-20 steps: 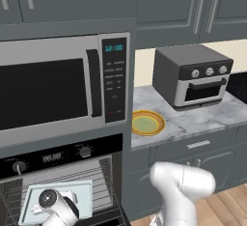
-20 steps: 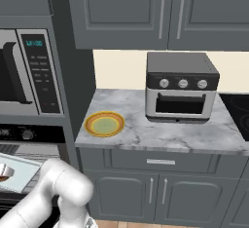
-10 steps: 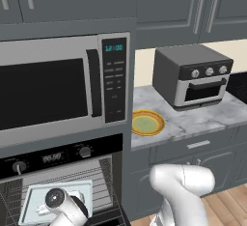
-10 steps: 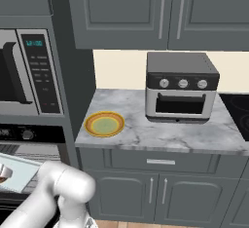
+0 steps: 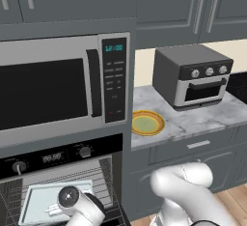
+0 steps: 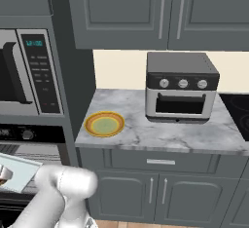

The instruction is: Take the baked cake out of the oven and place it on the plate for cooling. Then close the oven door.

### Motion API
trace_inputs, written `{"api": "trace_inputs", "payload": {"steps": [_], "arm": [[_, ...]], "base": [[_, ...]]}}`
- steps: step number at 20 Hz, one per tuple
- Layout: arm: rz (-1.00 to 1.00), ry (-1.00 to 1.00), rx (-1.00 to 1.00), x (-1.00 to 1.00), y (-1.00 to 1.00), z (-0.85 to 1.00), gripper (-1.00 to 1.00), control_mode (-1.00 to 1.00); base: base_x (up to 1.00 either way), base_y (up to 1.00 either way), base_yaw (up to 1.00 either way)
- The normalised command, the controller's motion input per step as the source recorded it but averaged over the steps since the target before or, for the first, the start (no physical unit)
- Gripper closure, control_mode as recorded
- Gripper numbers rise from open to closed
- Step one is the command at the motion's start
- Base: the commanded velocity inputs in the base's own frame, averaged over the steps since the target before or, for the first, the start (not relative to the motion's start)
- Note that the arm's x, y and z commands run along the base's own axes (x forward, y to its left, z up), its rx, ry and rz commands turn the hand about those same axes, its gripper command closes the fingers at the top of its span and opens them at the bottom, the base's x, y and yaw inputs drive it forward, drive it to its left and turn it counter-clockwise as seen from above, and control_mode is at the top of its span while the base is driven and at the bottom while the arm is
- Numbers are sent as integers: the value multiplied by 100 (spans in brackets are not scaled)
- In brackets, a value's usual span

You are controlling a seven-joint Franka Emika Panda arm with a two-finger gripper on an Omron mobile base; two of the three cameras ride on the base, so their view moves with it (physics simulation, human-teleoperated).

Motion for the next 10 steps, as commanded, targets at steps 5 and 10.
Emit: {"api": "trace_inputs", "payload": {"steps": [5,10], "arm": [[0,-10,1,-64,-43,35,100,-100],[-3,-1,1,-37,-43,42,100,-100]], "base": [[0,0,0],[0,0,0]]}}
